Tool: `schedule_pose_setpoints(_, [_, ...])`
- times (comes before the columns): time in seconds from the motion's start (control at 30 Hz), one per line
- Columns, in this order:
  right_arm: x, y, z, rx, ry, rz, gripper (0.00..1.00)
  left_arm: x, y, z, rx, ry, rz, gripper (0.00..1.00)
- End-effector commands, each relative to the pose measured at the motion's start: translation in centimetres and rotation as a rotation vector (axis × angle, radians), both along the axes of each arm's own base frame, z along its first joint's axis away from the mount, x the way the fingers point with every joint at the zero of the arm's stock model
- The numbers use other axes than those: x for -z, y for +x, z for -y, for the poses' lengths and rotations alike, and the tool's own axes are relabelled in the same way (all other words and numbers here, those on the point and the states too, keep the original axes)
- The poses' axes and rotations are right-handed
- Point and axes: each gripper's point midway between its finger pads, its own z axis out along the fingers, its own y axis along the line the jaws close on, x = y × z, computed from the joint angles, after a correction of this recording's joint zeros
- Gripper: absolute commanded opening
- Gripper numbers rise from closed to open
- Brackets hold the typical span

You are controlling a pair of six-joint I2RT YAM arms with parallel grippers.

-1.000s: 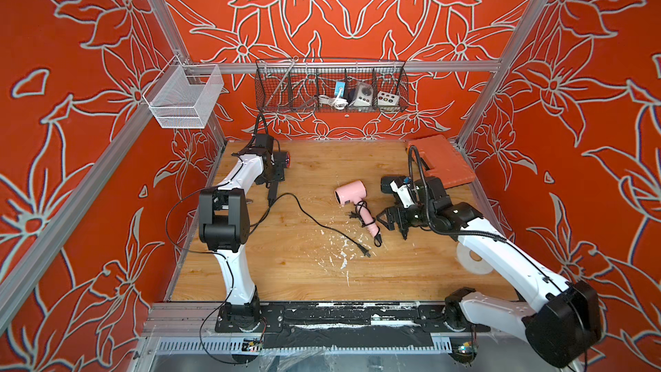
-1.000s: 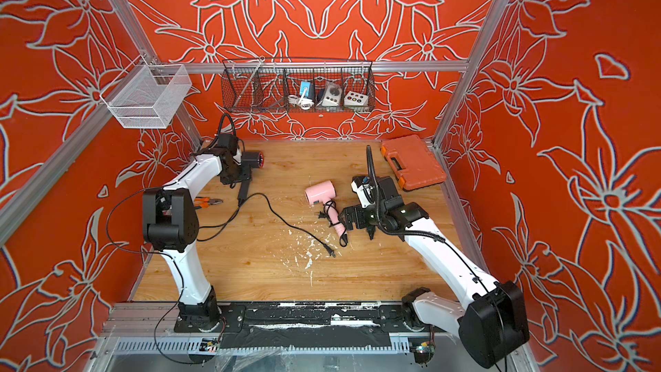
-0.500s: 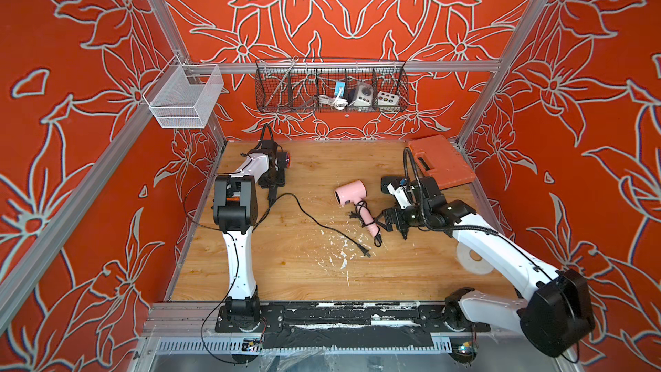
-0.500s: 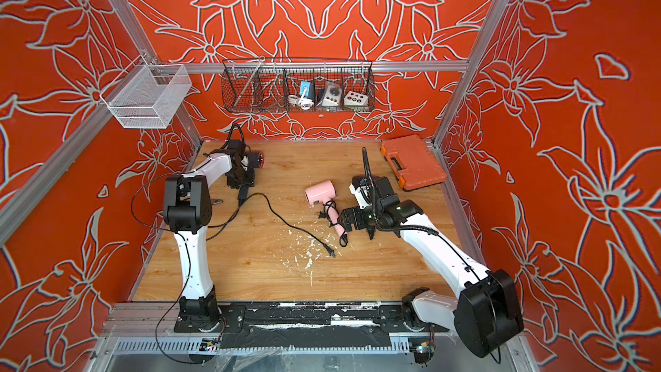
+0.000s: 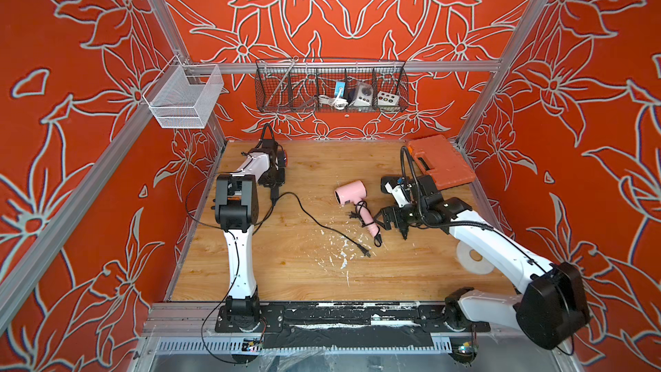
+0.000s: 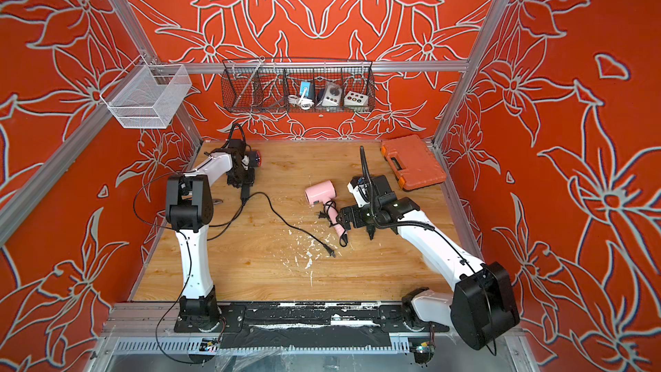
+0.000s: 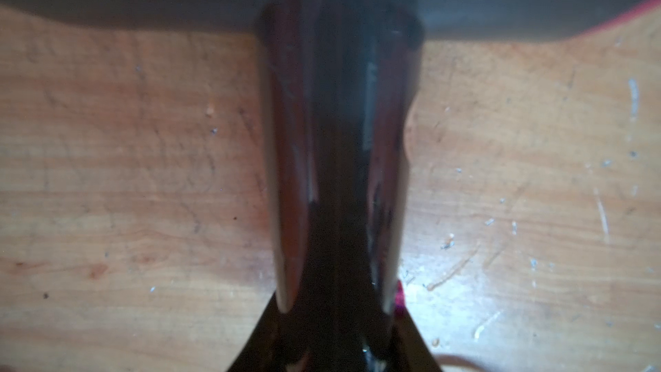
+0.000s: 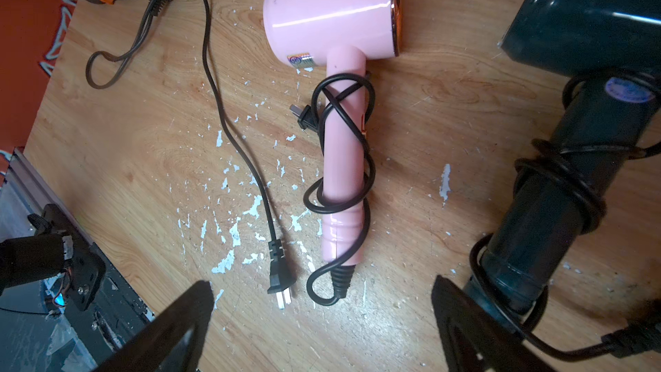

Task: Wrap the cord around the hair dryer
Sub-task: Pick up the hair dryer from the center of the board.

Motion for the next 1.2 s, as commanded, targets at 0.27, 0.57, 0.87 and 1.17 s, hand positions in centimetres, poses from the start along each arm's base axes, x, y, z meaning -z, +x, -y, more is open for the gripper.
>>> schedule_pose_setpoints(0.27, [-0.6,0.1,0.0,0.006,0.026,0.03,0.99,-6.4,-0.8,1.2,0.007,-0.019,0.218,0.0])
schedule_pose_setpoints(0.57, [-1.1,0.3,0.0,0.01,0.04,0.059,0.99,-13.9,-1.2,3.1,0.034,-0.014,0.452,0.0])
schedule_pose_setpoints(0.87, [-4.0,1.9,-1.2,-0.003,0.096,0.146,0.99,-22.9,-3.6,5.6,0.095,-0.017,0.745,0.0])
schedule_pose_setpoints(1.17, [-10.5,5.0,-3.6,-0.027,0.251,0.323,0.99,-30.5,-6.9,10.9,0.247,-0.07,0.994,0.0])
